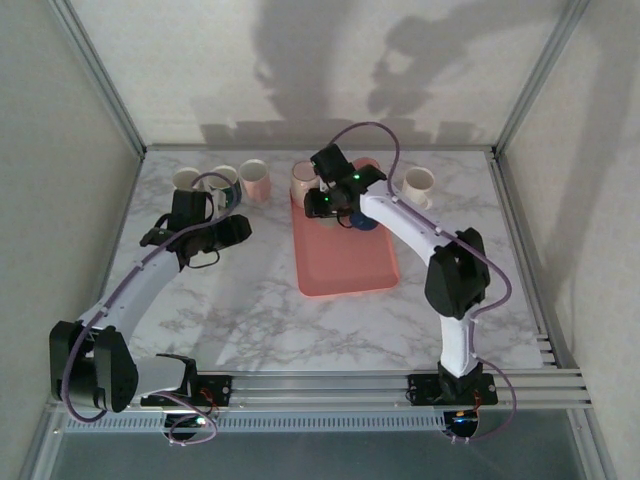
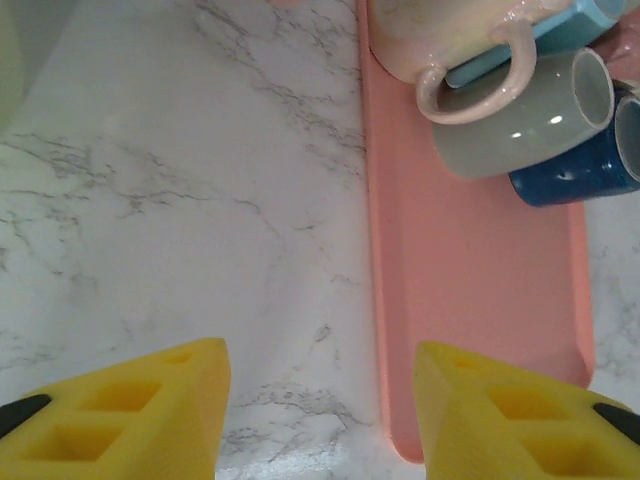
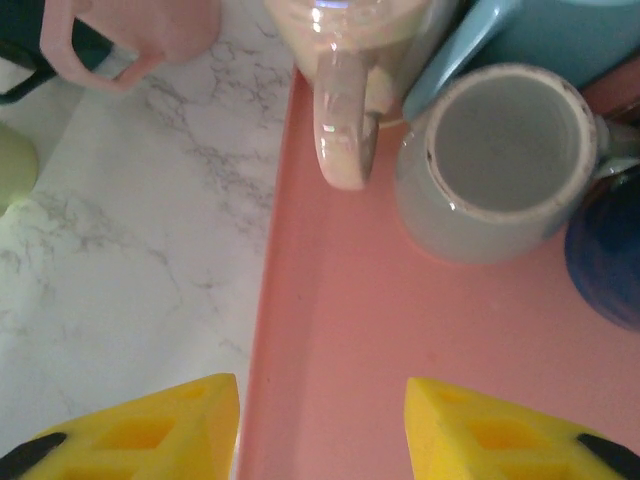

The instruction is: Turn the mug right side up

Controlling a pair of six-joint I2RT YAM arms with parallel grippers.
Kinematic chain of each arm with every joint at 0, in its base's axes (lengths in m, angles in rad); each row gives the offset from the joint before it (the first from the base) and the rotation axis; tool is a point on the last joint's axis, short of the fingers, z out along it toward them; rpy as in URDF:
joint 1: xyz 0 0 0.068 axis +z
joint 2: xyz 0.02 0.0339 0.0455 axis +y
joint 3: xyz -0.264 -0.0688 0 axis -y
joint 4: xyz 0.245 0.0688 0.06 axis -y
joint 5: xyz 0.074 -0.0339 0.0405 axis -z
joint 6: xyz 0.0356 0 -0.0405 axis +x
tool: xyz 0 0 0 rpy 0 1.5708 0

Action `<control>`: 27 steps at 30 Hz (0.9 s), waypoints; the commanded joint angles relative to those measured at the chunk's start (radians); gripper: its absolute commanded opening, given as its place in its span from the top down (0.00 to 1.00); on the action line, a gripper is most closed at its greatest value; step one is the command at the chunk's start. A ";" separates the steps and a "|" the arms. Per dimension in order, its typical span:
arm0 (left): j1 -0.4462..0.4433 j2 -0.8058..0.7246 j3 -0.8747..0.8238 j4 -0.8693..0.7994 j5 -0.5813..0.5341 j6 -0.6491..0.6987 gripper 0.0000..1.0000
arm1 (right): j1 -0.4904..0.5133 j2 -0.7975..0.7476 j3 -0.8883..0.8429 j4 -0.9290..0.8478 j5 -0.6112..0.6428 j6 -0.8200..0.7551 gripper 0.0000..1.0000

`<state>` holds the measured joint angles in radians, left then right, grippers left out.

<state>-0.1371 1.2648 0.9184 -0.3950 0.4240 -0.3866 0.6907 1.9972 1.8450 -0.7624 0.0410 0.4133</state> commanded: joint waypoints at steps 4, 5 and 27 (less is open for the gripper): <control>-0.007 -0.041 -0.029 0.020 0.051 -0.019 0.48 | 0.006 0.130 0.170 -0.064 0.124 0.035 0.51; -0.007 -0.041 -0.029 0.018 0.052 -0.023 0.48 | 0.006 0.156 0.201 -0.075 0.129 0.028 0.51; -0.006 -0.057 -0.030 0.037 0.072 -0.063 0.48 | 0.010 0.473 0.600 -0.196 0.166 0.012 0.61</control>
<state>-0.1371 1.2106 0.8932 -0.3767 0.4728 -0.4343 0.6930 2.4390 2.4096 -0.9352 0.1829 0.4194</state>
